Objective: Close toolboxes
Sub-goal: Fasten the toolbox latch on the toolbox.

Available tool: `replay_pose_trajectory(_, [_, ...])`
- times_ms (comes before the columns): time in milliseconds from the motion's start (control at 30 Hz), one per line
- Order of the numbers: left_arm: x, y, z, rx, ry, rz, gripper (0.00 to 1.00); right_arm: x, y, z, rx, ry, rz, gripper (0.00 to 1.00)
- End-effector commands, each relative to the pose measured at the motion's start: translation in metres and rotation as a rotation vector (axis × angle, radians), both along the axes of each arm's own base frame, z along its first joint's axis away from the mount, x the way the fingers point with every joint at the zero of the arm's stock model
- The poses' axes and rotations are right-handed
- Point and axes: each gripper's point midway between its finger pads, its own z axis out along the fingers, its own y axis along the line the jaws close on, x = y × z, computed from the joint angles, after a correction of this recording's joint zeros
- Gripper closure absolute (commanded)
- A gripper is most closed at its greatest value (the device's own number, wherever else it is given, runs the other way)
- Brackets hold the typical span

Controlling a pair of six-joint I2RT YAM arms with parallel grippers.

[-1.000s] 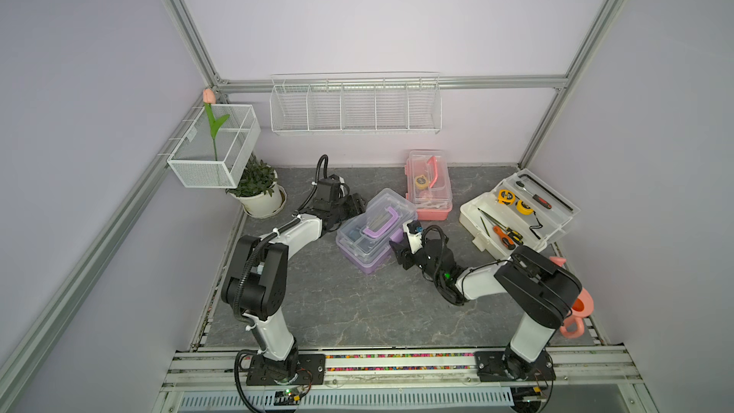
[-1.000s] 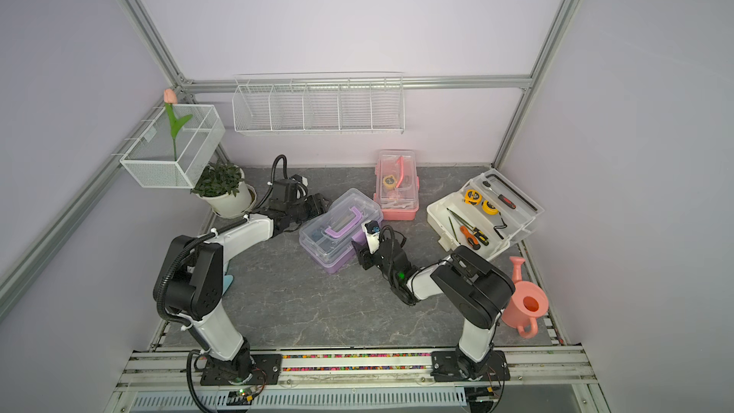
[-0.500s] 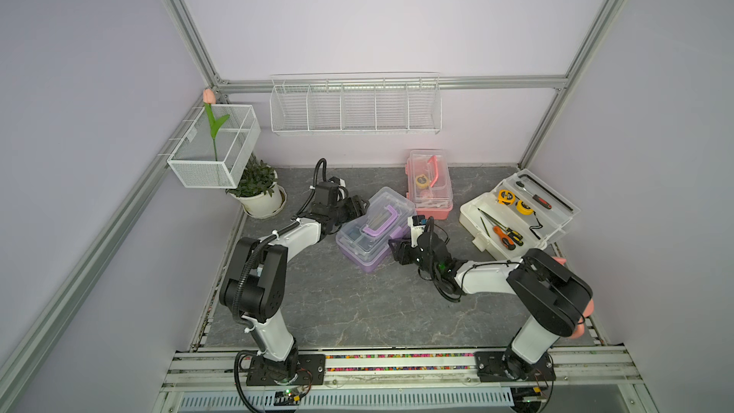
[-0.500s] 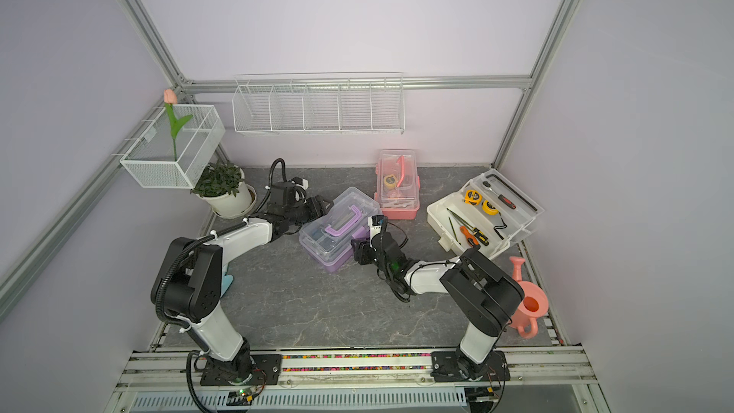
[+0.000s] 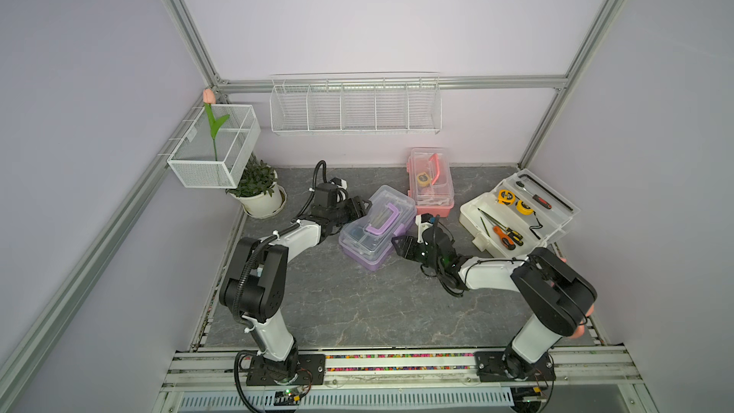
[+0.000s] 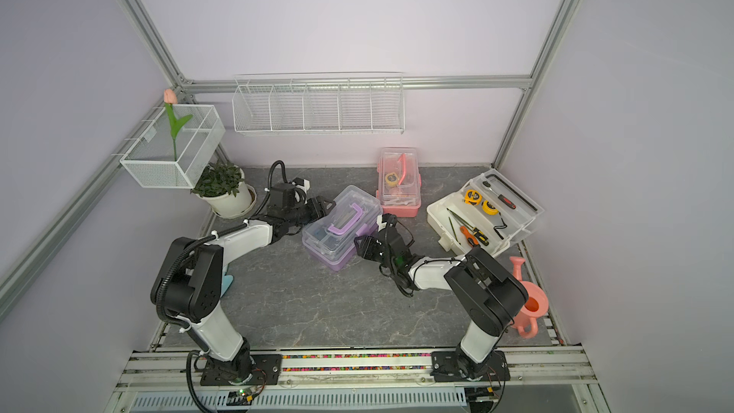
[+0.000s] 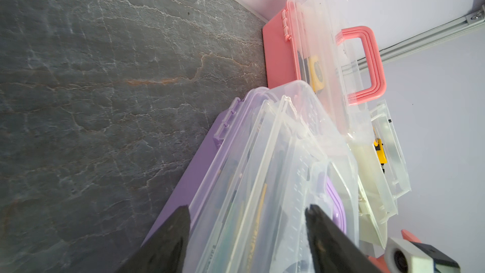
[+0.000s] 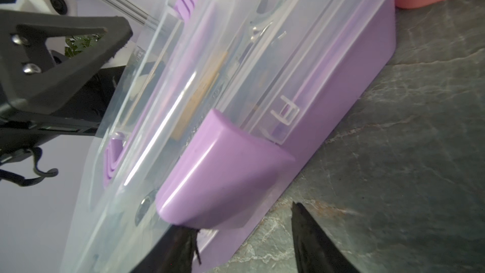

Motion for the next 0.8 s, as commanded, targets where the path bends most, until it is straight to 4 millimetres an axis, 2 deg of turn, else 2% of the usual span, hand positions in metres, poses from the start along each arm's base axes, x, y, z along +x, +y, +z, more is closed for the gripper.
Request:
replay_pose_trajectory(0, [-0.010,-0.006,-0.013,-0.022,0.045,-0.024,0.29,0.020,-0.011,0.039,0.117,-0.076,-0.086,0.42])
replay_pose_trajectory(200, [-0.010,-0.008,-0.009,-0.029,0.040,-0.040,0.29,0.029,-0.006,0.060,0.209,-0.174,-0.017,0.42])
replay_pose_trajectory(433, [-0.011,-0.008,-0.009,-0.018,0.045,-0.044,0.29,0.034,0.006,0.062,0.324,-0.183,0.049,0.42])
replay_pose_trajectory(567, [-0.011,-0.007,-0.010,-0.008,0.052,-0.044,0.30,0.031,0.010,0.056,0.325,-0.146,0.077,0.45])
replay_pose_trajectory(767, [-0.010,-0.006,-0.010,0.000,0.052,-0.043,0.30,0.021,-0.004,0.031,0.250,-0.054,0.037,0.47])
